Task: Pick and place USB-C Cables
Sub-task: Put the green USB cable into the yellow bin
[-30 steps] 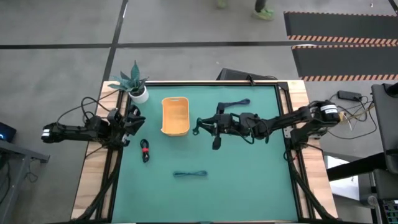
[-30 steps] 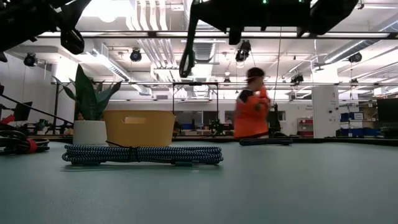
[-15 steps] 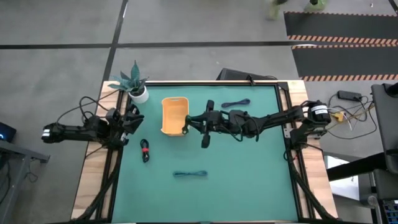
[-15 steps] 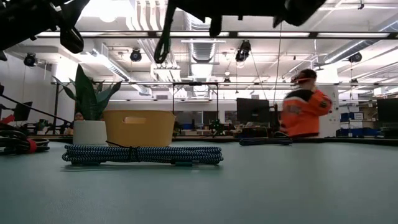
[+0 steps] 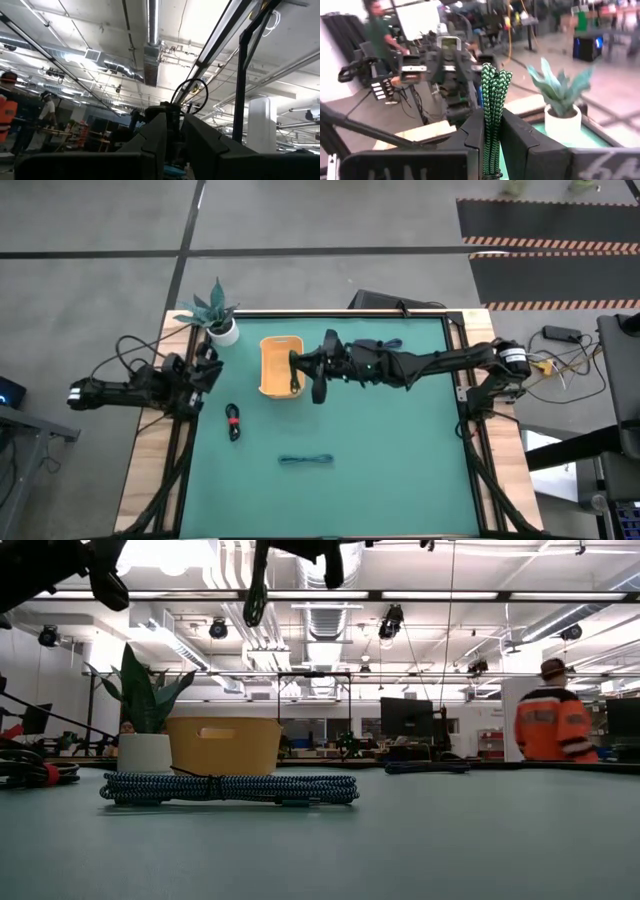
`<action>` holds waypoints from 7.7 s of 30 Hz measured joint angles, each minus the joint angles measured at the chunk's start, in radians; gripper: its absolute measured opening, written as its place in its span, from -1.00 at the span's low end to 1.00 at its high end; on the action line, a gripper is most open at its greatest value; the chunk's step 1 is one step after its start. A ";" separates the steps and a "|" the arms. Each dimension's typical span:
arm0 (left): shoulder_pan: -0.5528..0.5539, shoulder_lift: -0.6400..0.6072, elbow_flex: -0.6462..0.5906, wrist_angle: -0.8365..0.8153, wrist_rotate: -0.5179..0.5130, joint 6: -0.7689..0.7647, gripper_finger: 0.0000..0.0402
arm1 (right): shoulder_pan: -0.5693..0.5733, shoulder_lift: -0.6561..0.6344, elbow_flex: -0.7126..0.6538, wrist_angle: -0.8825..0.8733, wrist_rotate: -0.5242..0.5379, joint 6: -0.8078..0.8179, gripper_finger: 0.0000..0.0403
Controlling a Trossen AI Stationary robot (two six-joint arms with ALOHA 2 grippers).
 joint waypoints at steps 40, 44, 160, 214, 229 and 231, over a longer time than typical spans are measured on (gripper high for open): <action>0.000 -0.006 0.001 0.029 -0.082 0.098 -0.73 | -0.204 0.118 0.208 -0.382 -0.167 0.766 -0.81; 0.000 -0.006 0.001 0.029 -0.082 0.098 -0.73 | -0.221 0.125 0.208 -0.388 -0.186 0.796 -0.81; 0.000 -0.006 -0.003 0.021 -0.137 0.105 -0.73 | -0.311 0.570 0.813 -0.971 -0.181 0.818 -0.81; 0.000 -0.006 -0.004 0.022 -0.138 0.106 -0.73 | -0.302 0.572 0.658 -0.836 -0.181 0.843 -0.81; 0.000 -0.006 -0.004 0.022 -0.138 0.106 -0.73 | -0.293 0.572 0.605 -0.758 -0.155 0.832 -0.81; 0.000 -0.006 -0.004 0.022 -0.138 0.106 -0.73 | -0.293 0.572 0.599 -0.752 -0.155 0.829 -0.81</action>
